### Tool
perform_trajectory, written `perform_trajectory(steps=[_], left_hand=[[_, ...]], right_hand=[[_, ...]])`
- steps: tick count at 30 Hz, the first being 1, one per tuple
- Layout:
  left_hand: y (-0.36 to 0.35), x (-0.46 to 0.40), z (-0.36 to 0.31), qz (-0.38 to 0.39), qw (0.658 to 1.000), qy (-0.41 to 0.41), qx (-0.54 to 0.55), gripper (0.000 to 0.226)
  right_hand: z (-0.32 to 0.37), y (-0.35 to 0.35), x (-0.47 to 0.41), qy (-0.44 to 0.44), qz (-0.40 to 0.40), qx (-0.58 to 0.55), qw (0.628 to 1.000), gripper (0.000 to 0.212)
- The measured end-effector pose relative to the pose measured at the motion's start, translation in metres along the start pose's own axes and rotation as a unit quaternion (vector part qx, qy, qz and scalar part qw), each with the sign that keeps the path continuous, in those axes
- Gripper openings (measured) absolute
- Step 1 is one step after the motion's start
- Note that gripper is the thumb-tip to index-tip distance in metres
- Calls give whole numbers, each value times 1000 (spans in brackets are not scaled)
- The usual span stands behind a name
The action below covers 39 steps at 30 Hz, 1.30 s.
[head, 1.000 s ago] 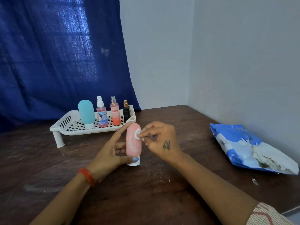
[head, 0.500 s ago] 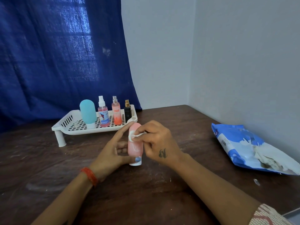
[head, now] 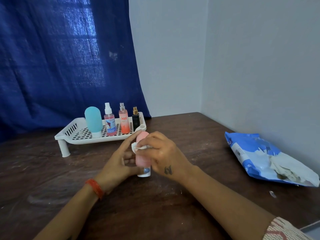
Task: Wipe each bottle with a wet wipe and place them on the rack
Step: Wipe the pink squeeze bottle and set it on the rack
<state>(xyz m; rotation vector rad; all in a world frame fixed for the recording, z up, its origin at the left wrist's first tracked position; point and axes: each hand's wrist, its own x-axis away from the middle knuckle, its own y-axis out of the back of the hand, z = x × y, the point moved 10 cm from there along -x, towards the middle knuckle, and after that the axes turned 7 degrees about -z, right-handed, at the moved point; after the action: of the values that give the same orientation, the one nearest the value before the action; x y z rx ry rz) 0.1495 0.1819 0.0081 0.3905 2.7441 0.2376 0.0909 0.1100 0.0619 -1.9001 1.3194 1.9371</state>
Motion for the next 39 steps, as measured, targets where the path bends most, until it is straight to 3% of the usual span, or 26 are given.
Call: perform_trajectory(steps=[2, 5, 9, 16, 20, 24, 29, 30, 34, 39], left_hand=[[-1, 1, 1, 6, 1000, 2, -3, 98], [-1, 0, 2, 9, 1000, 8, -9, 99], [1, 0, 3, 3, 1000, 4, -15, 98], [1, 0, -2, -5, 1000, -8, 5, 96], [-2, 2, -2, 8, 1000, -2, 7, 97], [-2, 2, 1, 13, 1000, 9, 6, 99], [-1, 2, 0, 8, 1000, 5, -1, 98], [-1, 2, -1, 9, 1000, 4, 1, 98], [1, 2, -3, -2, 1000, -2, 14, 96], [0, 2, 0, 10, 1000, 3, 16, 96]], right_hand=[[-2, 7, 1, -3, -19, -26, 999, 17], [-13, 15, 3, -49, -46, -44, 997, 26], [-26, 16, 7, -98, -63, 15, 993, 26], [4, -11, 2, 7, 28, 12, 999, 46], [8, 3, 0, 46, 14, -23, 999, 17], [0, 12, 2, 24, -19, -23, 999, 27], [-19, 19, 5, -64, -71, 19, 995, 25], [-18, 16, 6, -61, -68, 29, 995, 20], [3, -4, 2, 1, 10, 4, 1000, 38], [7, 4, 0, 7, 4, -49, 999, 16]])
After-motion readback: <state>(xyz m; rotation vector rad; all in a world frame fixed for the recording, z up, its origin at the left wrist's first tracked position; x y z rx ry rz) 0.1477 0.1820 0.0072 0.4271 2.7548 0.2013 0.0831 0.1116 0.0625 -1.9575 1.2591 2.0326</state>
